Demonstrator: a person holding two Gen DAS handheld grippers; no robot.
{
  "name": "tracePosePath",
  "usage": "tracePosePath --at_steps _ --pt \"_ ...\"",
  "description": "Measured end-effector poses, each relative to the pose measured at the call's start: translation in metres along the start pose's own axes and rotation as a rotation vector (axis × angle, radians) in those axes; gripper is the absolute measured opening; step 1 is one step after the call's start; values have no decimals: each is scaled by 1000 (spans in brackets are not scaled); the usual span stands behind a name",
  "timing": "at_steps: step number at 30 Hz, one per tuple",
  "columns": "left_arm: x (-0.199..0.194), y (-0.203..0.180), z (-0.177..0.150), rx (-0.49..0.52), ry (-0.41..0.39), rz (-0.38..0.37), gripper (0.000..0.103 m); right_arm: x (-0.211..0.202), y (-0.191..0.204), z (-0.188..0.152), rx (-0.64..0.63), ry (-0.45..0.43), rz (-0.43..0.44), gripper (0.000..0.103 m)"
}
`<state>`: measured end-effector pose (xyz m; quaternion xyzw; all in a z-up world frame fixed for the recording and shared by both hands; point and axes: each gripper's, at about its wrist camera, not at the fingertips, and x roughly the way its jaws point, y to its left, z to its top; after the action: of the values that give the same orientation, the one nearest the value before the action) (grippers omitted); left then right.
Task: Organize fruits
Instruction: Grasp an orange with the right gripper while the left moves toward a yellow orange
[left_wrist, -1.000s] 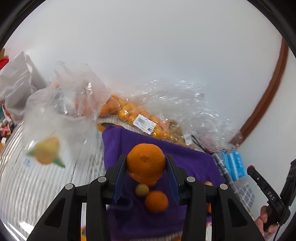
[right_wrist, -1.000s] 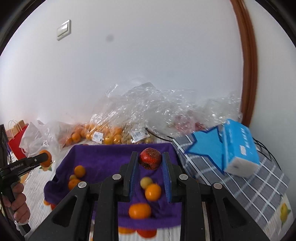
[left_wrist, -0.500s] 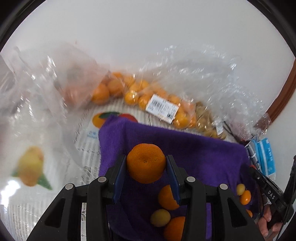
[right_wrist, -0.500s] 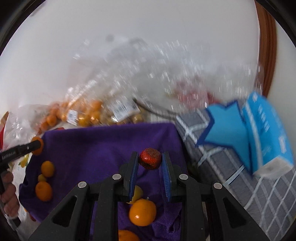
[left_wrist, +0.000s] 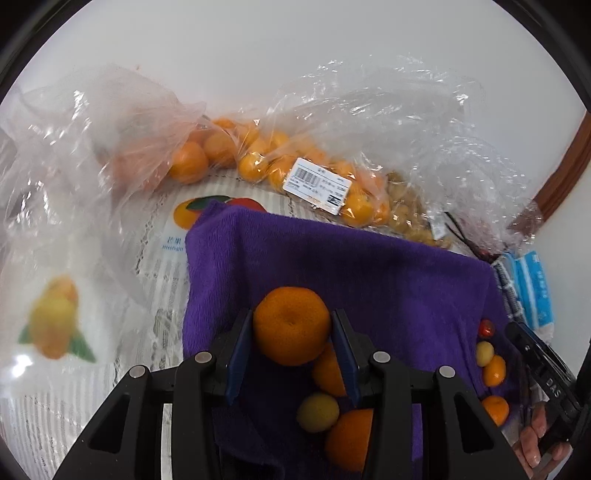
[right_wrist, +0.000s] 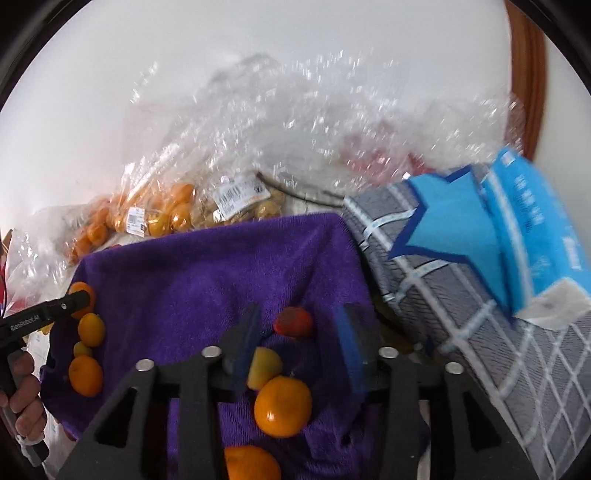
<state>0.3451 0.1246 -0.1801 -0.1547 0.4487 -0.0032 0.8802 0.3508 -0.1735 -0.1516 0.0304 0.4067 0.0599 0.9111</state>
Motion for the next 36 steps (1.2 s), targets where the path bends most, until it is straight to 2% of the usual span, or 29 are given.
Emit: tracePosePath --at_steps 1,3,8,13,17,22,24,26,27,29,30,31,36 --pt "-6 2 -3 -11 -8 -11 41 -9 1 -2 -6 -16 -11 59" --pt "-16 3 -8 -23 -27 -12 44 -29 5 -9 -12 -49 -34 67" --pt "-51 6 -27 -8 -77 -6 50 -74 12 -34 -25 -71 -41 67" --pt "-76 15 -59 -9 -110 -21 51 -101 26 -66 -58 -59 28 67" --pt "-89 23 -97 -5 -158 -68 50 -104 44 -99 -111 -36 51 66" --pt "-94 27 -134 47 -194 -119 49 -99 60 -132 -143 -3 106 61" --pt "-92 29 -137 39 -170 -157 49 -93 67 -140 -147 16 128 61" --pt "-93 33 -137 17 -180 -198 49 -84 72 -143 -142 36 132 61" --pt "-93 34 -136 11 -178 -194 49 -79 75 -144 -138 45 123 61" --pt "-90 34 -136 4 -172 -178 49 -67 80 -145 -136 86 102 51" --pt "-88 34 -136 -2 -168 -175 49 -64 82 -145 -144 103 105 39" --pt "-87 36 -136 -13 -161 -180 48 -66 83 -145 -148 91 94 33" --pt "-81 36 -137 -20 -156 -155 43 -75 74 -150 -170 65 54 33"
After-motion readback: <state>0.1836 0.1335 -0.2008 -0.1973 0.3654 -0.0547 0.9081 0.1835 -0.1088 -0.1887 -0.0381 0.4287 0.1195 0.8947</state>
